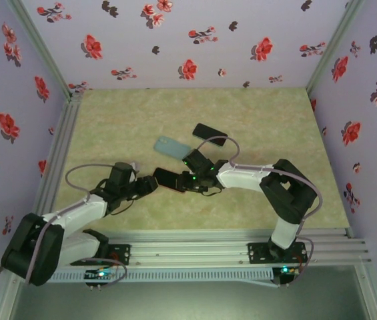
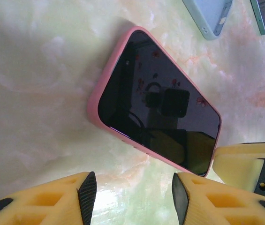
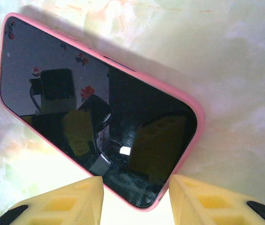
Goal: Put the phone into the phone case
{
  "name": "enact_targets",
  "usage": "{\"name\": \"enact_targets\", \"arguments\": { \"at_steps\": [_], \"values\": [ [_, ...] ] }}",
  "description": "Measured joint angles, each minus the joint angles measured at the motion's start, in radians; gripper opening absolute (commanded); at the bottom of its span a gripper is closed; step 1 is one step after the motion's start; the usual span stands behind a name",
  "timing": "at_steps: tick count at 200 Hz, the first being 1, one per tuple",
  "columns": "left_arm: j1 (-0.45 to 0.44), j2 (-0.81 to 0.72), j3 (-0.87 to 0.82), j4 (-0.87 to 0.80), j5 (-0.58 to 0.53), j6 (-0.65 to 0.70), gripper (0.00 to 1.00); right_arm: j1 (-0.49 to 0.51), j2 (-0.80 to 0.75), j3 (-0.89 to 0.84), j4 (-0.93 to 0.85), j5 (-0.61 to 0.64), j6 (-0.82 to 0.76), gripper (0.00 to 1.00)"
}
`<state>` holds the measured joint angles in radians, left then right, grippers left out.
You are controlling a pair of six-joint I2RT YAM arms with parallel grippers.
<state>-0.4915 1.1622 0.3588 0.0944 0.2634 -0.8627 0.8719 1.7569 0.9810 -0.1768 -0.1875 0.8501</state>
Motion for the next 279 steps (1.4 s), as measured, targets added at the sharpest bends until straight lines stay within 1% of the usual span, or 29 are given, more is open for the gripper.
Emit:
{"name": "enact_targets", "arguments": {
  "at_steps": [51,93,114,158,217,279],
  "values": [
    [-0.013,0.056,0.000,0.054,0.000,-0.004,0.50,0.000,-0.008,-0.014,-0.002,0.003,0.000,0.46],
    [-0.013,0.077,0.000,0.086,-0.001,-0.008,0.50,0.000,-0.008,-0.016,0.000,0.004,0.011,0.42],
    [-0.014,0.085,0.000,0.097,-0.002,-0.012,0.49,0.000,-0.008,-0.016,0.003,0.004,0.017,0.37],
    [-0.014,0.140,0.001,0.140,-0.013,-0.019,0.48,0.000,0.024,-0.011,0.024,0.004,0.023,0.36],
    [-0.014,0.169,0.003,0.166,-0.028,-0.023,0.46,0.000,0.065,0.034,0.023,0.003,0.026,0.34],
    [-0.007,0.192,0.036,0.122,-0.046,-0.034,0.44,-0.001,0.145,0.139,-0.003,-0.010,0.034,0.33]
  ]
}}
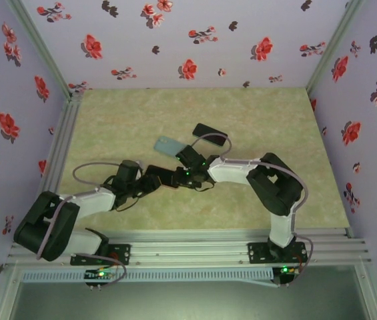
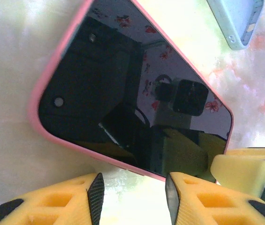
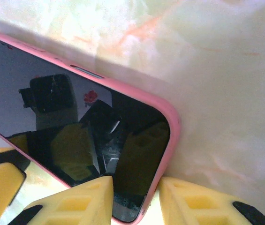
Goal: Put the phone into the phone case
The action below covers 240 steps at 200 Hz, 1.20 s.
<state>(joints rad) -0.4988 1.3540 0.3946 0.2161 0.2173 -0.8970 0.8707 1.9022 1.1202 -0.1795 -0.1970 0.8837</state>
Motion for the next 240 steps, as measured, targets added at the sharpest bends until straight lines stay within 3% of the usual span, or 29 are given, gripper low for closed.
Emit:
{"name": "enact_targets", "arguments": {
  "at_steps": [79,142,240],
  "values": [
    [0.080,0.027,0.030,-0.034,0.079,-0.050,0.44,-0.005,0.115,0.157,-0.013,-0.038,0.000,0.33],
    [0.262,-0.020,0.037,-0.070,-0.150,0.009,0.44,-0.011,0.186,0.265,-0.059,-0.076,0.000,0.33],
    [0.283,-0.058,0.042,-0.106,-0.181,0.040,0.45,-0.012,0.273,0.402,-0.112,-0.116,0.019,0.33]
  ]
}}
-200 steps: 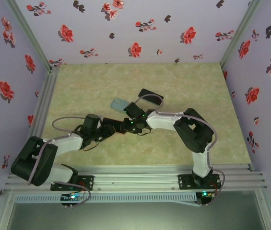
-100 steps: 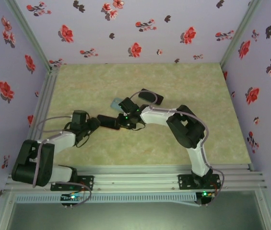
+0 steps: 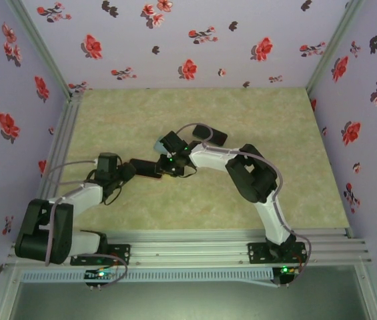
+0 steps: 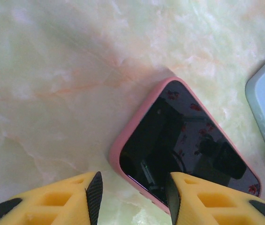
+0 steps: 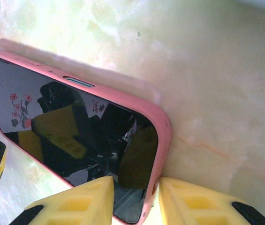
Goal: Put the phone into the phone case
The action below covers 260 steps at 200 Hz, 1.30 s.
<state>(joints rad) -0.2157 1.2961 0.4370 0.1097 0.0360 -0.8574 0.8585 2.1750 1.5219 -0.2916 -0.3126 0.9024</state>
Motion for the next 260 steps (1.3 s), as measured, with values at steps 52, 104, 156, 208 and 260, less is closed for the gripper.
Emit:
{"name": "enact_targets", "arguments": {
  "at_steps": [52,104,156,208,260],
  "values": [
    [0.015,-0.009,0.000,-0.012,-0.001,0.000,0.45,0.004,0.036,0.053,0.002,-0.008,0.001,0.33],
    [0.031,-0.037,0.000,-0.036,-0.003,0.001,0.45,0.015,0.074,0.098,0.035,-0.008,0.015,0.33],
    [0.037,-0.096,0.031,-0.099,-0.010,0.026,0.45,0.020,0.064,0.079,0.068,0.000,0.014,0.38],
    [-0.002,-0.172,0.094,-0.230,-0.010,0.065,0.47,0.009,-0.059,-0.077,0.129,0.022,-0.011,0.42],
    [-0.113,-0.216,0.216,-0.344,-0.005,0.098,0.50,-0.101,-0.309,-0.066,-0.050,0.077,-0.176,0.50]
  ]
}}
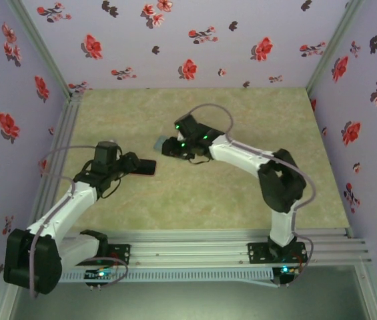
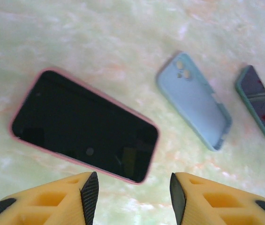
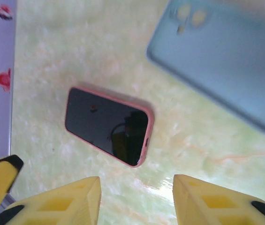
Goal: Put the phone into the phone case
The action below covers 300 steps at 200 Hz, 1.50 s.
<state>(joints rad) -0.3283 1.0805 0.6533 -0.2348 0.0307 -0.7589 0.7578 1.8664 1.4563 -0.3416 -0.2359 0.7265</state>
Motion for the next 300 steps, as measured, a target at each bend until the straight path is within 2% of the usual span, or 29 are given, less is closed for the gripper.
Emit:
{"name": "enact_targets", "arguments": {
  "at_steps": [25,62,103,145,171,205,256,300],
  "values": [
    [-0.038,0.022,0.060,-0.018,0.023,0.018,0.51,-0.105,-0.062,0.063,-0.101,0.028,-0.119,0.56],
    [-0.049,0.078,0.092,-0.010,0.064,0.051,0.51,-0.224,-0.032,0.156,-0.192,0.078,-0.303,0.67],
    [-0.050,0.143,0.119,-0.005,0.119,0.076,0.51,-0.262,0.126,0.265,-0.235,0.095,-0.446,0.76],
    [-0.050,0.191,0.175,0.017,0.167,0.085,0.51,-0.309,0.328,0.430,-0.312,0.105,-0.586,0.82],
    [-0.050,0.229,0.207,0.025,0.176,0.085,0.52,-0.365,0.379,0.471,-0.332,0.077,-0.630,0.89],
    [-0.050,0.300,0.253,0.024,0.176,0.085,0.51,-0.423,0.419,0.521,-0.356,0.043,-0.676,0.94],
    [-0.050,0.374,0.303,0.020,0.175,0.085,0.51,-0.412,0.512,0.586,-0.380,-0.010,-0.706,0.98],
    [-0.050,0.404,0.349,0.016,0.176,0.086,0.51,-0.408,0.529,0.587,-0.393,-0.046,-0.710,0.98]
  ]
}}
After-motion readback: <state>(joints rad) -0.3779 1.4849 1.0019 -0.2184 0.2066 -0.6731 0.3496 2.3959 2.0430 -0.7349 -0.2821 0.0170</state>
